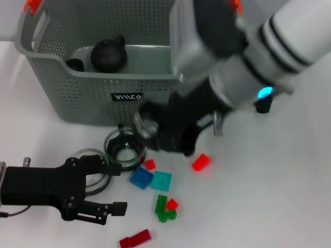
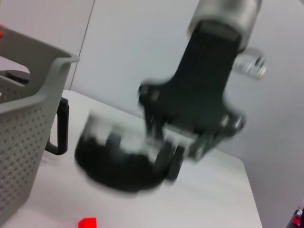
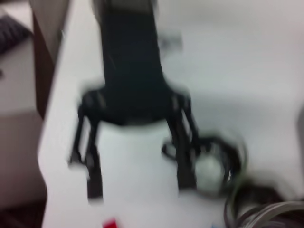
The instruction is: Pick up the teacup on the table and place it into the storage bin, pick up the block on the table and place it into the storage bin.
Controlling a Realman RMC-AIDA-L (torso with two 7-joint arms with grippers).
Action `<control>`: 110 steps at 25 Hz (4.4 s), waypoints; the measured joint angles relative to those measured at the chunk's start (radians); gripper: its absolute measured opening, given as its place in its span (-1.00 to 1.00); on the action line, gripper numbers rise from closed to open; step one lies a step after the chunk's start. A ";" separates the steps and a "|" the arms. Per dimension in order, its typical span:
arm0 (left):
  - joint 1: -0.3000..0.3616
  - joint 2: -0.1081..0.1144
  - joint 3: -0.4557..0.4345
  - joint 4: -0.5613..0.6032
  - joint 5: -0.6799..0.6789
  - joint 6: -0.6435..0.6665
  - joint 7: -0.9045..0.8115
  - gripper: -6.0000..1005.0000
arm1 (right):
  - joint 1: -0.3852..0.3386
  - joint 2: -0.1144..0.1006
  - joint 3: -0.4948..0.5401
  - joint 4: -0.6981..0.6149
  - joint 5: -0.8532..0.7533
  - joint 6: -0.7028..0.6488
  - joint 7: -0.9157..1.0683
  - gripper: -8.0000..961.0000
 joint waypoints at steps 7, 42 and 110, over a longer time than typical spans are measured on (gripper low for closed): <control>-0.004 0.000 0.000 -0.001 -0.001 0.000 0.000 0.70 | 0.033 -0.003 0.198 -0.078 -0.022 0.077 0.005 -0.86; -0.010 0.002 -0.002 0.000 -0.001 -0.008 0.000 0.69 | 0.228 -0.015 0.309 0.738 -0.122 0.804 -0.162 -0.86; -0.006 0.082 -0.091 -0.143 0.093 -0.012 -0.354 0.66 | -0.085 -0.006 0.297 0.098 0.038 -0.158 -0.065 0.59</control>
